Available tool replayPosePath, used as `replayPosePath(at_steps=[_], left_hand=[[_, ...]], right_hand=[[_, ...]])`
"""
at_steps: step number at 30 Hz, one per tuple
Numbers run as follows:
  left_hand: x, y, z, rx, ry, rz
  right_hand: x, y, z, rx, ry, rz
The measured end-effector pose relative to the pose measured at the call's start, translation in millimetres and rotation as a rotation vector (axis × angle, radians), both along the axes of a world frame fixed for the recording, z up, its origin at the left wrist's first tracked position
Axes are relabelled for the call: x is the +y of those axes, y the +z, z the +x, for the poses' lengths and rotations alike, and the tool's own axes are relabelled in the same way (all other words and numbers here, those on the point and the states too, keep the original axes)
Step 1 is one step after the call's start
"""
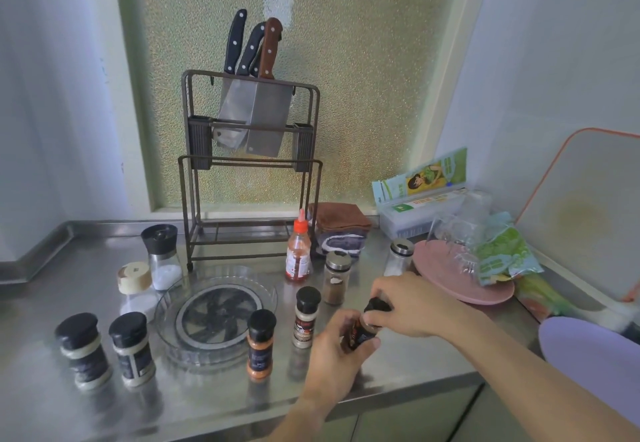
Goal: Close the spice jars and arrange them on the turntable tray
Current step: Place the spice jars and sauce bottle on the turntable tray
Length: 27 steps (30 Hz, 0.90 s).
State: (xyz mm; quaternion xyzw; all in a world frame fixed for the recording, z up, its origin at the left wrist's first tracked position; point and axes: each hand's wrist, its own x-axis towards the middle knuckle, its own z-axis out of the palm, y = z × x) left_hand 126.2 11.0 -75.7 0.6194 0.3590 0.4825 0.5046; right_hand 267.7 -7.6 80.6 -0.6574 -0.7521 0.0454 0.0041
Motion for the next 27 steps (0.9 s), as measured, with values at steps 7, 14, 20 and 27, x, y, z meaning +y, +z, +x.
replayPosePath(at_steps=[7, 14, 20, 27], left_hand=[[0.1, 1.7, -1.3, -0.046, 0.005, -0.018], [-0.5, 1.3, -1.9, -0.022, -0.021, -0.008], [-2.3, 2.9, -1.2, -0.007, -0.011, -0.008], [-3.6, 1.2, -0.1, 0.095, 0.045, 0.05]], right_hand=[[0.9, 2.7, 1.9, 0.052, -0.025, -0.001], [-0.5, 0.1, -1.7, 0.022, 0.004, -0.002], [0.3, 4.2, -4.1, 0.063, -0.007, 0.003], [-2.4, -10.6, -4.3, 0.127, -0.051, 0.056]])
